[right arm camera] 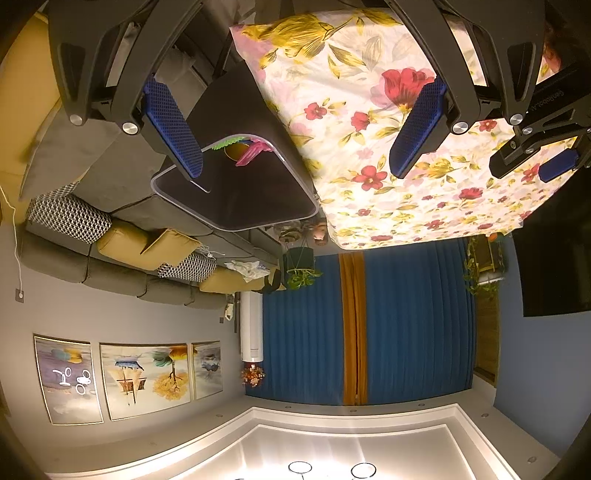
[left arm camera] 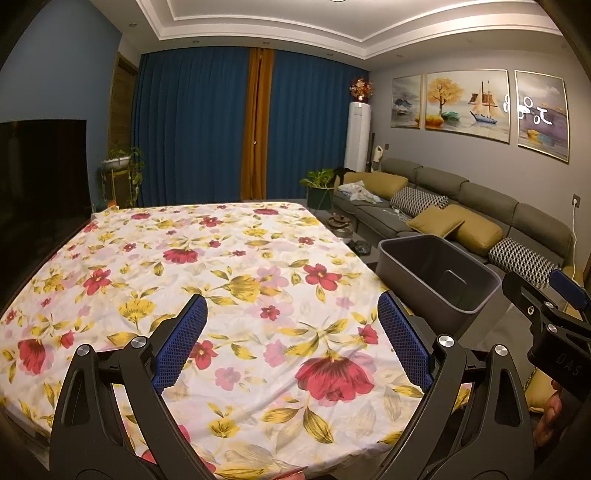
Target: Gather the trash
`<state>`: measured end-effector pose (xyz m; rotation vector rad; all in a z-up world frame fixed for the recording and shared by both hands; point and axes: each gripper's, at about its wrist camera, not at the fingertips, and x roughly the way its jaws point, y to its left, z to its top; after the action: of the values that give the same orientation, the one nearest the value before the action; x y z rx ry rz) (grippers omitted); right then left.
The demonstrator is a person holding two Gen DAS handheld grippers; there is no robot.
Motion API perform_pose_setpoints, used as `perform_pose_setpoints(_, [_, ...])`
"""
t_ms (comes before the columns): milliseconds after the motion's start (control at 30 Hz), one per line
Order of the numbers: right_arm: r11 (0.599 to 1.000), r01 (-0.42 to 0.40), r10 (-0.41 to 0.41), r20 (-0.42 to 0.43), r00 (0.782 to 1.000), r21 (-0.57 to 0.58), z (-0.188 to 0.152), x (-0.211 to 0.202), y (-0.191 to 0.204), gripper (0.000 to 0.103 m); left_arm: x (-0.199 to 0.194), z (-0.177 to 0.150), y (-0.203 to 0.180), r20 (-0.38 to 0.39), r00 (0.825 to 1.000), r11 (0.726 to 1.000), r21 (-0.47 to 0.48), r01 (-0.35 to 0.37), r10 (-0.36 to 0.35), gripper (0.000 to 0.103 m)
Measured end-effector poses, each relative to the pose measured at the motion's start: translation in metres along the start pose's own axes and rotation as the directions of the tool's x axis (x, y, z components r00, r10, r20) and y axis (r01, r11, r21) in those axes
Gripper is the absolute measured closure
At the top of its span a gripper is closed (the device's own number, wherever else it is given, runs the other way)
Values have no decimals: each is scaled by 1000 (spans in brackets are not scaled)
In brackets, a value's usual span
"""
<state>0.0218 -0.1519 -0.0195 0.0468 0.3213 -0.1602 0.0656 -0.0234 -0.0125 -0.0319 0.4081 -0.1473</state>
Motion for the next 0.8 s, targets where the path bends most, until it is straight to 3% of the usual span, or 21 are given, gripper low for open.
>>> perform_pose_setpoints(800, [1000, 5, -5, 4, 1000, 7, 3, -1, -3, 6, -1, 2, -2, 3, 1000, 1000, 6, 4, -4, 11])
